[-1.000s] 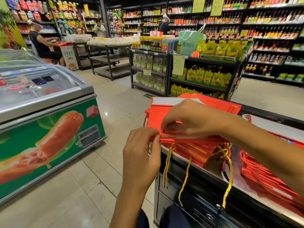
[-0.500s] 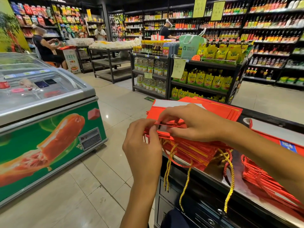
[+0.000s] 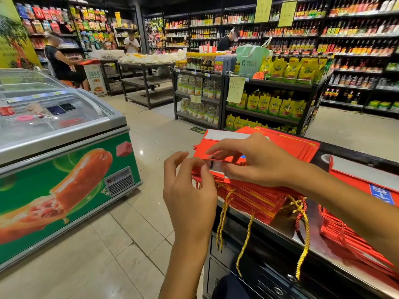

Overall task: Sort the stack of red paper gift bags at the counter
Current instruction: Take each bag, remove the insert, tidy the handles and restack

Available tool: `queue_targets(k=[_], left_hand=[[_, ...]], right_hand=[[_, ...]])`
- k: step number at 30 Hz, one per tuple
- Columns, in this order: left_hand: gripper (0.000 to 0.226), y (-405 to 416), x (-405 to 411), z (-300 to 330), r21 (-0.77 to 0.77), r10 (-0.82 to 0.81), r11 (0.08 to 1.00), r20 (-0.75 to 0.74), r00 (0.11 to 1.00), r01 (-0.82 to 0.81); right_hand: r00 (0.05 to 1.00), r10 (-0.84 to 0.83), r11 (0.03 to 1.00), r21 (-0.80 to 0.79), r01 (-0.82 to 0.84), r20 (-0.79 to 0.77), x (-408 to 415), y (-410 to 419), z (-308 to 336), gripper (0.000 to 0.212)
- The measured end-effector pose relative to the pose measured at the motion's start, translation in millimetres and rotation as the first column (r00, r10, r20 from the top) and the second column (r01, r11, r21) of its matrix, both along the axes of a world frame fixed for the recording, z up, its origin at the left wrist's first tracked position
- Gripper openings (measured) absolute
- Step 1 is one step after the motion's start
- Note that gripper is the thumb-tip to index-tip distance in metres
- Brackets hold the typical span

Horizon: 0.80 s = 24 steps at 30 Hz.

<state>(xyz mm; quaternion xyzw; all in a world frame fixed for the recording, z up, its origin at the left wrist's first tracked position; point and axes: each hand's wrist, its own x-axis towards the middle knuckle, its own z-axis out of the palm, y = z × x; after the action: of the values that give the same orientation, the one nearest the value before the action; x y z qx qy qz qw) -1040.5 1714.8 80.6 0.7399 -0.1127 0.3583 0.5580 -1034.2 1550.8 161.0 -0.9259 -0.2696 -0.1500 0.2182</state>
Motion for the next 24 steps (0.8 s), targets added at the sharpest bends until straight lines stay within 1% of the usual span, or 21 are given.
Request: queue_targets(k=[3, 5, 7, 8, 11, 14, 16, 18, 22, 24], left_hand=[[0.013, 1.5, 0.4, 2.0, 0.144, 0.079, 0.986, 0.006, 0.997, -0.079], [0.015, 0.3, 0.8, 6.3, 0.221, 0.084, 0.973, -0.055, 0.995, -0.07], [0.018, -1.1, 2.9, 9.8, 0.257, 0.066, 0.966, -0.137, 0.988, -0.029], [0.019, -1.6, 4.8, 10.9, 0.251, 0.055, 0.968, -0.169, 0.984, -0.011], [0.014, -4.0, 10.6, 16.2, 0.158, 0.026, 0.987, -0.233, 0.972, 0.012], [0.011, -7.6, 11.8, 19.0, 0.081, -0.008, 0.996, -0.246, 0.969, 0.029], [0.018, -7.0, 11.7, 19.6, 0.021, -0.054, 0.998, -0.236, 0.97, 0.061], [0.021, -4.9, 11.0, 18.4, 0.022, -0.08, 0.996, -0.232, 0.969, 0.087], [0.014, 1.7, 6.1, 12.1, 0.043, -0.155, 0.985, -0.196, 0.968, 0.166], [0.013, 4.5, 6.1, 10.5, 0.039, -0.191, 0.979, -0.175, 0.966, 0.2]], right_hand=[[0.999, -0.018, 0.999, -0.045, 0.02, 0.045, 1.2, -0.3, 0.7, 0.037], [0.998, -0.026, 0.995, -0.094, 0.031, 0.056, 1.2, 1.5, 1.1, 0.039], [0.998, -0.027, 0.991, -0.128, 0.035, 0.058, 1.0, 3.0, -0.1, 0.042], [0.998, -0.021, 0.991, -0.13, 0.029, 0.057, 1.1, 3.3, -0.7, 0.043], [0.999, 0.002, 0.993, -0.117, 0.004, 0.054, 3.2, 2.8, -1.6, 0.044], [0.997, -0.002, 0.992, -0.125, 0.011, 0.076, 4.1, 1.8, -0.9, 0.044], [0.995, -0.012, 0.991, -0.132, 0.025, 0.102, 3.3, 1.7, -1.4, 0.044], [0.991, -0.03, 0.986, -0.158, 0.05, 0.127, 1.8, 3.1, -2.4, 0.048], [0.991, -0.033, 0.985, -0.162, 0.053, 0.126, 5.5, 1.4, -3.9, 0.053], [0.992, -0.026, 0.986, -0.161, 0.046, 0.127, 7.7, -1.0, -1.8, 0.05]])
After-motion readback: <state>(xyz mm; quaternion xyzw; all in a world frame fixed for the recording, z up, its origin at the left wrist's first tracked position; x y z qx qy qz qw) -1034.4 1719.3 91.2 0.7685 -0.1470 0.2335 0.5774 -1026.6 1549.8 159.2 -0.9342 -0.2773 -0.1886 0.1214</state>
